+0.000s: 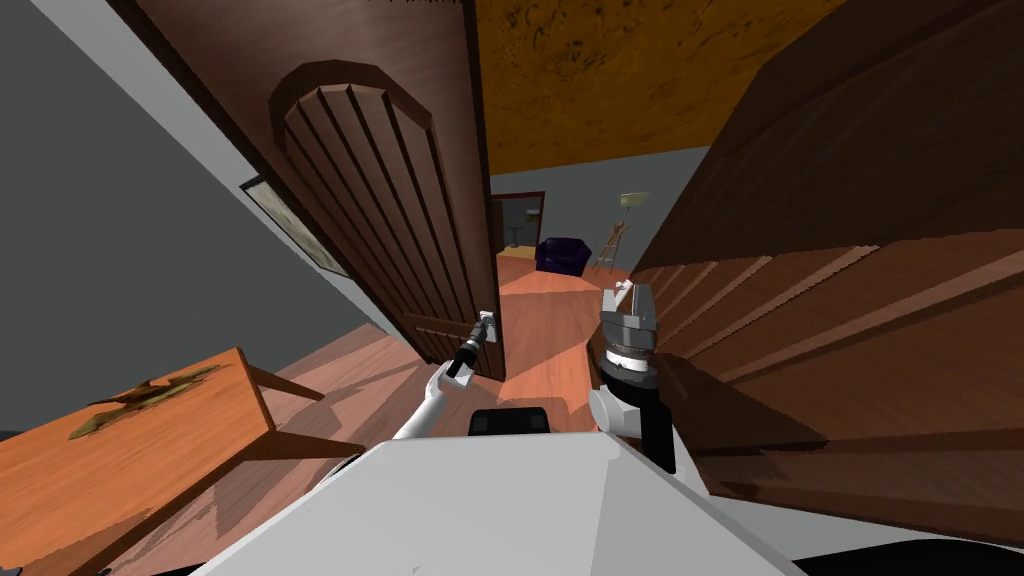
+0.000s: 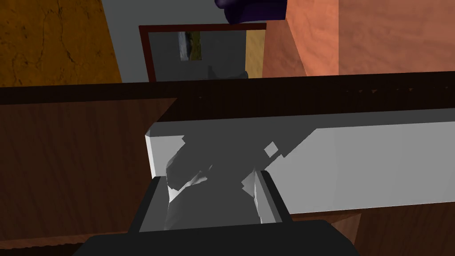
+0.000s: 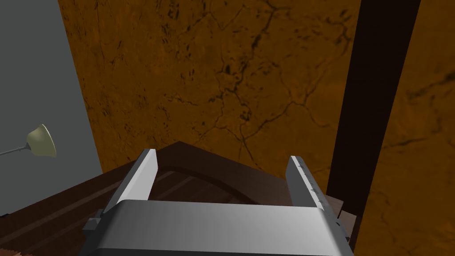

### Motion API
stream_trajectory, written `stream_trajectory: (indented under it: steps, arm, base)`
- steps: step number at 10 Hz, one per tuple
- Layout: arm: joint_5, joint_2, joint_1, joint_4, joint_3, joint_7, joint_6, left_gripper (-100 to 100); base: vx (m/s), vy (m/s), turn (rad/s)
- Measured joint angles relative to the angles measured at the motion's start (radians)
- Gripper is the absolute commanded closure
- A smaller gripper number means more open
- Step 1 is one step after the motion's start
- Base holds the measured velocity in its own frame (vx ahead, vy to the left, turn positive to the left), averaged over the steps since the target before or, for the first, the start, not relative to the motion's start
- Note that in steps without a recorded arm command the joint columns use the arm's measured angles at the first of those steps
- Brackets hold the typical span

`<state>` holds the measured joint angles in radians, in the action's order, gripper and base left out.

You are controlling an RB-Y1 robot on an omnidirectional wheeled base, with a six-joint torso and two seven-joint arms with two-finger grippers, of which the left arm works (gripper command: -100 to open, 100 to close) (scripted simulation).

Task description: Push the door open

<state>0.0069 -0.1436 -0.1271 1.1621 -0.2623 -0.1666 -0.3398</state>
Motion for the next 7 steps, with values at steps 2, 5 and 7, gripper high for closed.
stream_trajectory:
  steps: [2,5,7]
  arm:
    - [0.002,0.008,-0.005,-0.017,0.027,0.012,0.0,100]
    - [0.006,0.012,-0.016,-0.026,0.065,0.022,0.014,100]
    - [0.007,0.017,-0.015,-0.028,0.088,0.032,0.009,100]
  base:
    - [0.132,-0.111,0.041]
    - [0.125,-0.116,0.06]
    - [0.089,-0.093,0.041]
